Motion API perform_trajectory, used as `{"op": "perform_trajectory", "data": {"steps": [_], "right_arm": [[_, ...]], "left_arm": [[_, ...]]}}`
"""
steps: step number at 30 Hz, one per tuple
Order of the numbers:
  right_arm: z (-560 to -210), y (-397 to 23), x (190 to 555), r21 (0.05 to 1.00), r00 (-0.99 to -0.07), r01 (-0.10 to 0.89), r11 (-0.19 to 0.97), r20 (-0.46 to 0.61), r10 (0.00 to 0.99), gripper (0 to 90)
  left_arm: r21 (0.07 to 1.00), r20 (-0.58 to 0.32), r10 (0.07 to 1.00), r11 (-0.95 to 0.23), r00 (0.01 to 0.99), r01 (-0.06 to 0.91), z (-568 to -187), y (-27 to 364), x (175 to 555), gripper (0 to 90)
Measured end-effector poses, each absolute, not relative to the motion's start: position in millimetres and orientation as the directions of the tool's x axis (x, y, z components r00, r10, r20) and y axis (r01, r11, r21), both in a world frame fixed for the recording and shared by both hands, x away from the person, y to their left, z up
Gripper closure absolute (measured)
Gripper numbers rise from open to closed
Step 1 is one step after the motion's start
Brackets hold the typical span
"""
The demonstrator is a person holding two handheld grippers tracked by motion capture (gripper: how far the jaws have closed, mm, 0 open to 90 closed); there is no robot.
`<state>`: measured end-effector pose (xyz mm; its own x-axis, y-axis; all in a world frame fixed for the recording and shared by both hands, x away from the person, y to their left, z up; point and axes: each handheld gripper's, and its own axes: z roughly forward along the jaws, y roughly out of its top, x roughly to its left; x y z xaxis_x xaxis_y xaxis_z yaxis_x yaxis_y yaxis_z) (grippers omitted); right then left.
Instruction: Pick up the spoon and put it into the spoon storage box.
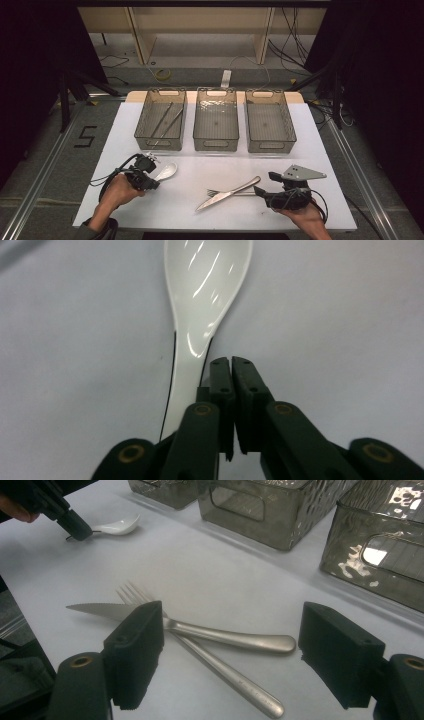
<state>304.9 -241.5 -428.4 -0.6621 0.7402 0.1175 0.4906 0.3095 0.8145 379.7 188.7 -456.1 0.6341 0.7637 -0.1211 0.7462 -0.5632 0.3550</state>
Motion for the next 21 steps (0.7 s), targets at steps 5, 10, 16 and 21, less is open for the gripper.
{"op": "perform_trajectory", "data": {"steps": [5, 10, 16, 21], "right_arm": [[-429, -241, 305, 0.812, -0.663, 0.493, 0.311, 0.12, 0.739, 27.2], [-429, -242, 306, 0.815, -0.663, 0.492, 0.306, 0.123, 0.739, 27.2], [-429, -242, 305, 0.816, -0.663, 0.492, 0.304, 0.125, 0.738, 27.2], [-429, -242, 306, 0.815, -0.662, 0.493, 0.304, 0.125, 0.739, 27.2]], "left_arm": [[0.451, -0.123, 0.777, -0.511, 0.618, 0.732, -439, 194, 383, 66.8], [0.469, -0.097, 0.807, -0.479, 0.583, 0.742, -436, 199, 386, 50.9], [0.401, -0.06, 0.818, -0.505, 0.572, 0.764, -449, 198, 389, 33.1], [0.359, -0.043, 0.812, -0.53, 0.581, 0.768, -455, 196, 390, 36.2]]}}
